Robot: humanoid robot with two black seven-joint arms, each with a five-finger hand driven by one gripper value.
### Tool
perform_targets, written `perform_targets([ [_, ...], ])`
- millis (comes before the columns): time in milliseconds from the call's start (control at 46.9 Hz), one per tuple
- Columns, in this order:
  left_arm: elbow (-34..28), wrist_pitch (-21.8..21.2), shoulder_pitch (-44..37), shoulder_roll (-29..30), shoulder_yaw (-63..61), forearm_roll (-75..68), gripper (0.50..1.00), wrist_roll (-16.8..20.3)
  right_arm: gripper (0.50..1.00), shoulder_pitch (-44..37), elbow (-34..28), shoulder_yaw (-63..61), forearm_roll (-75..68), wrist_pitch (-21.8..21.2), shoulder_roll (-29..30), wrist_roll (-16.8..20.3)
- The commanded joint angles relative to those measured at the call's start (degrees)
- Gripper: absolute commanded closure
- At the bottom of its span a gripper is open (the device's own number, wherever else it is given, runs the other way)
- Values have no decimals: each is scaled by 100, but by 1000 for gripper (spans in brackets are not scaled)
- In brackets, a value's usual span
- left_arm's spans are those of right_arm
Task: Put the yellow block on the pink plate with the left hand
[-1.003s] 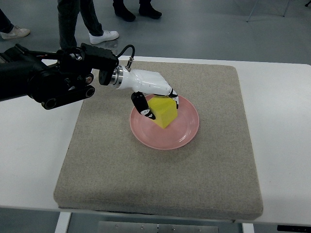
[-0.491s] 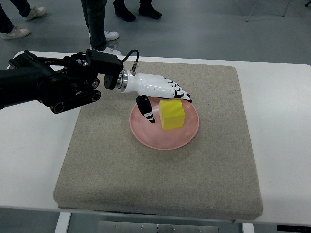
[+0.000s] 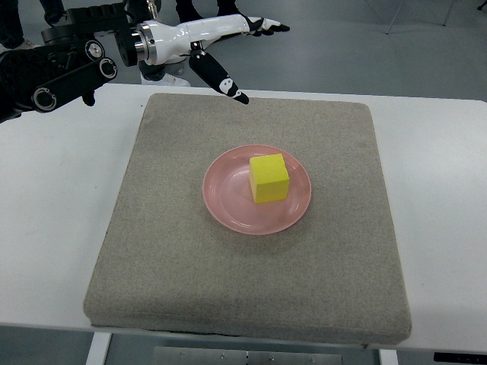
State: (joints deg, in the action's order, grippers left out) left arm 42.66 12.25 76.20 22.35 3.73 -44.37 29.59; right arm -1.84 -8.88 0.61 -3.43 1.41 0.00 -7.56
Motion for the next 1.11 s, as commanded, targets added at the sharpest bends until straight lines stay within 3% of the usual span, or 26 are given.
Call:
perform_targets([
  [0,-161,76,-184,-12,-12,814,501,-6,576,-1,0,0,0,0,0,0],
  [192,-363,260,-421,32,32,2071,501,-15,576,-9,0,0,0,0,0,0],
  [405,-1329,1666,-676,23,5,4022,501,-120,576,-1,0,0,0,0,0,0],
  [512,-1629,2001,-887,-3,23,4682,501,-585,576,-9,0,0,0,0,0,0],
  [725,-1647,2062,-1274,-20,672,5386,501,-1623,576,-1,0,0,0,0,0,0],
  [960,-1576,2275,-1810,-3,2017,5386,501,-2537,576,-1,0,0,-9,-9,0,0],
  [1088,-1585,2275,-1951,-3,2334,5395,501,-2827,576,-1,-18,0,-9,-44,0,0],
])
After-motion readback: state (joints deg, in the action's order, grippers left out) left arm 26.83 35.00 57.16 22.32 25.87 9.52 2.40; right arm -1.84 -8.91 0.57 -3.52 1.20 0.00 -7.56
